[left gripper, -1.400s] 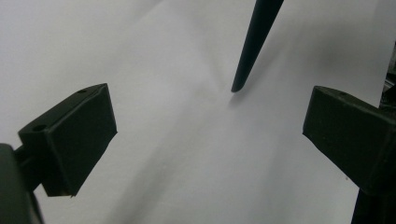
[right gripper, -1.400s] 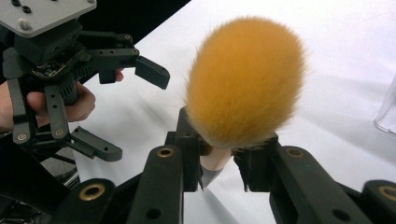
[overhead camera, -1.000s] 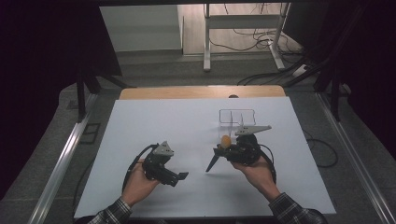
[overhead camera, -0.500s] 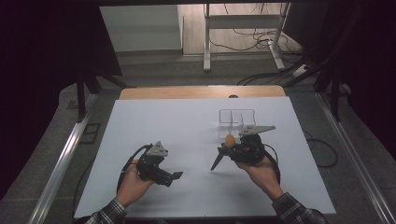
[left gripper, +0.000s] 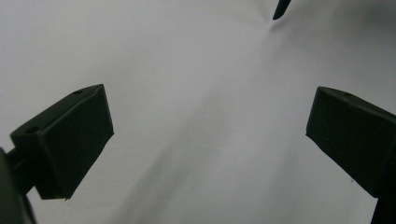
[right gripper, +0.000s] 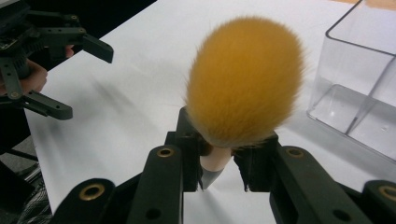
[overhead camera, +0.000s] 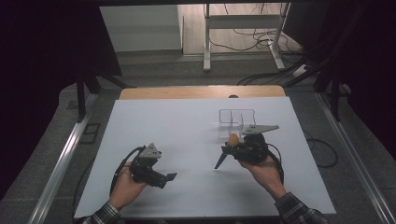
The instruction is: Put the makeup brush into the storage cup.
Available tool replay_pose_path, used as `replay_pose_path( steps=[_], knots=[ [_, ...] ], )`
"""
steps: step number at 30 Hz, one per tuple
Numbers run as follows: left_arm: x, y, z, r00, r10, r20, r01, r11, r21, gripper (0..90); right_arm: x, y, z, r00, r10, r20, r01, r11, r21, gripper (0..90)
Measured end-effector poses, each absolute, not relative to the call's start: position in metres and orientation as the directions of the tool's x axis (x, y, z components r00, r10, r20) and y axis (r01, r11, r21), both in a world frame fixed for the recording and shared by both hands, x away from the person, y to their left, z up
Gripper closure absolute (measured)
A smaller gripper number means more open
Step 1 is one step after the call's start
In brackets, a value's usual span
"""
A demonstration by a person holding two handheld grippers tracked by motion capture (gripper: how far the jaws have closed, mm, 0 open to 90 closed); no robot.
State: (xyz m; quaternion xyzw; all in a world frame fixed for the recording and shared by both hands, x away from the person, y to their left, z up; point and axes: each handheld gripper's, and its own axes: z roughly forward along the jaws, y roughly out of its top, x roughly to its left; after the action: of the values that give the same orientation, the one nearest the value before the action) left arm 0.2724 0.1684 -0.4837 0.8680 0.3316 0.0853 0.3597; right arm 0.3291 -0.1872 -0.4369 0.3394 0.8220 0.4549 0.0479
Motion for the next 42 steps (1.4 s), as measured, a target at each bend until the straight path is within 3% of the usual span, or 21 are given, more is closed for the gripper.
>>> replay_pose_path(
  steps=[42],
  knots=[
    [0.243, 0.248, -0.489, 0.626, 0.77, -0.122, 0.612, -0.388, 0.689, 0.5, 0.341, -0.22, -0.427, -0.718, 0.667, 0.2, 0.515, 0.315, 0.797, 71.5]
  ],
)
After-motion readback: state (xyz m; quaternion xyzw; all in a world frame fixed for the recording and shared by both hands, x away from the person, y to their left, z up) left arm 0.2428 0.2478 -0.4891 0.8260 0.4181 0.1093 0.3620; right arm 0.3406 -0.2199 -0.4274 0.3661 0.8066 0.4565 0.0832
